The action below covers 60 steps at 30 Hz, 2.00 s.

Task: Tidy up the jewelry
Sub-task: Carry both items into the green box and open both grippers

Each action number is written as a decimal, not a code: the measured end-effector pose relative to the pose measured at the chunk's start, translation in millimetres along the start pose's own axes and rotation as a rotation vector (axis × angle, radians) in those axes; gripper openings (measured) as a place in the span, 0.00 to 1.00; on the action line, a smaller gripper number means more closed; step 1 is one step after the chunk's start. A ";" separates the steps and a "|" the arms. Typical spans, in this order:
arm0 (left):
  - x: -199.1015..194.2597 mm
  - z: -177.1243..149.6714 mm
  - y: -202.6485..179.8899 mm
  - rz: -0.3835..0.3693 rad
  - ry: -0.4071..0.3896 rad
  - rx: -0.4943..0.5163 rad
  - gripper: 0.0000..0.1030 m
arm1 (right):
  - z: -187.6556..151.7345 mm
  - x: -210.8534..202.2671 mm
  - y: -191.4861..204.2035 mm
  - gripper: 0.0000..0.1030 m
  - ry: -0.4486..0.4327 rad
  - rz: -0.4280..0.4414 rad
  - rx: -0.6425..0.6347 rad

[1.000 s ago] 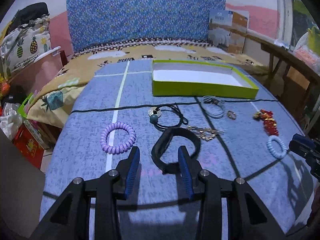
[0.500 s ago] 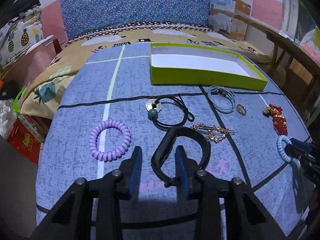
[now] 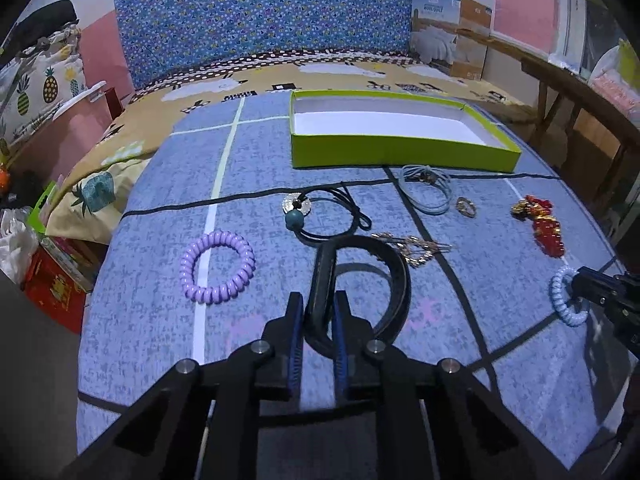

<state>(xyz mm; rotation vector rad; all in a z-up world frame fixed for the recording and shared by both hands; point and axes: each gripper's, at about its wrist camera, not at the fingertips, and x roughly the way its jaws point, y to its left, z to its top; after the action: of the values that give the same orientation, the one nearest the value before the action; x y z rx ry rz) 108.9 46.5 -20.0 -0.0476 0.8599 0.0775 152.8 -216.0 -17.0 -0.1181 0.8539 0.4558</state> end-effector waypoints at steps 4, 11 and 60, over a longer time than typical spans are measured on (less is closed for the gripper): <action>-9.8 -3.5 -2.1 -0.032 -0.023 -0.009 0.13 | 1.8 -7.0 4.0 0.09 -0.026 0.014 -0.004; -26.2 3.8 -4.7 -0.075 -0.076 -0.017 0.13 | 13.1 -19.0 6.6 0.09 -0.074 0.046 0.004; 121.6 147.1 -7.2 0.012 0.053 0.020 0.14 | 162.0 135.1 -63.4 0.11 0.055 -0.006 0.052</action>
<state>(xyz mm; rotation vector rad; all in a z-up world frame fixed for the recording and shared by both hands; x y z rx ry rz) 299.6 56.0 -16.3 -0.0260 0.9142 0.0791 370.3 -181.6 -16.9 -0.0855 0.9186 0.4265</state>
